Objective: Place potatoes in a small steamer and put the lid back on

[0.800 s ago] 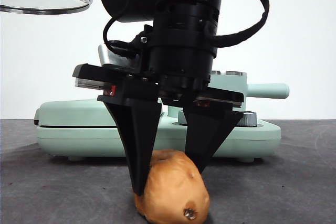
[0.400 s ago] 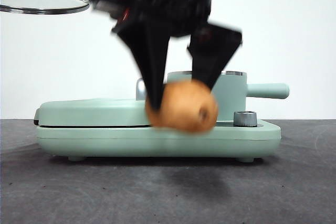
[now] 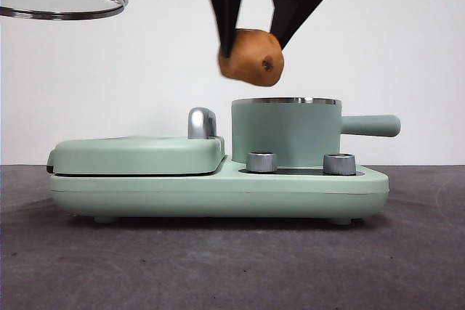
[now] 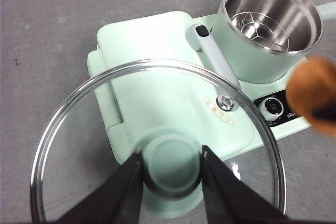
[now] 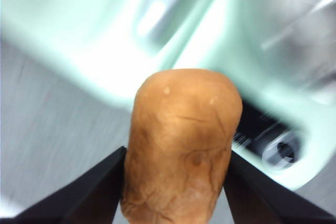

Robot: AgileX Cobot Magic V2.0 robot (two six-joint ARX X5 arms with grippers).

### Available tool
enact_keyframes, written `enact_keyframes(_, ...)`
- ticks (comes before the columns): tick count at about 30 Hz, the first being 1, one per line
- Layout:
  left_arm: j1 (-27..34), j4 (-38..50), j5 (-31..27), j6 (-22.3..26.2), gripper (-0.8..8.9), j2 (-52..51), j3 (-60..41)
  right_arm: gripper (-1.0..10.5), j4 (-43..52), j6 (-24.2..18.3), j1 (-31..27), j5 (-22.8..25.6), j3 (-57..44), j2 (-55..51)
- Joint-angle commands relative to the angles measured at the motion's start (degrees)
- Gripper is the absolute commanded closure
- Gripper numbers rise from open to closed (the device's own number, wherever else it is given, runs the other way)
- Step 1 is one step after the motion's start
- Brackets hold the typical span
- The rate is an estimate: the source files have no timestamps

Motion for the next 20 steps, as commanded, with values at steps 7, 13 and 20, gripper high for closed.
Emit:
enact_keyframes(7, -0.17, 1.70, 0.09, 0.17, 7.96, 0.04, 0.87, 6.9, 11.50, -5.38, -11.34, -5.81, 3.26, 1.90)
enact_keyframes(13, -0.17, 1.73, 0.09, 0.17, 7.96, 0.28, 0.87, 6.9, 10.84, -6.36, -16.31, -9.14, 9.09, 7.48)
enact_keyframes(20, -0.17, 1.66, 0.09, 0.15, 7.96, 0.92, 0.87, 6.9, 4.61, -8.68, -18.60, -9.09, 20.79, 17.03)
